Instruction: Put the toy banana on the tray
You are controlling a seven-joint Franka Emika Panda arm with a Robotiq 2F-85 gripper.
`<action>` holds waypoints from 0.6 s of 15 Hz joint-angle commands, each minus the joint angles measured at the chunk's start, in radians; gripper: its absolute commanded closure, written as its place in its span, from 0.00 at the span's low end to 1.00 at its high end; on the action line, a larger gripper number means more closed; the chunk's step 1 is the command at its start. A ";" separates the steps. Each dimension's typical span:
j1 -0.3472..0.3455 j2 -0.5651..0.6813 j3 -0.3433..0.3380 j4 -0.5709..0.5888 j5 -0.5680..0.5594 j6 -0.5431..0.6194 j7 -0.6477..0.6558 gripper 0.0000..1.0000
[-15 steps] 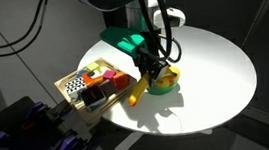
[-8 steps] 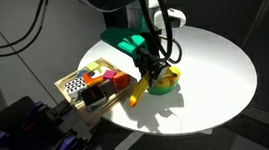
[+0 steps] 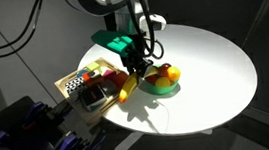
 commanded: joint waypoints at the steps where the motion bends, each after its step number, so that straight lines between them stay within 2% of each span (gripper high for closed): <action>1: 0.037 -0.037 0.019 -0.054 -0.043 0.008 0.013 0.85; 9: 0.121 -0.045 0.063 -0.122 -0.138 0.027 0.020 0.85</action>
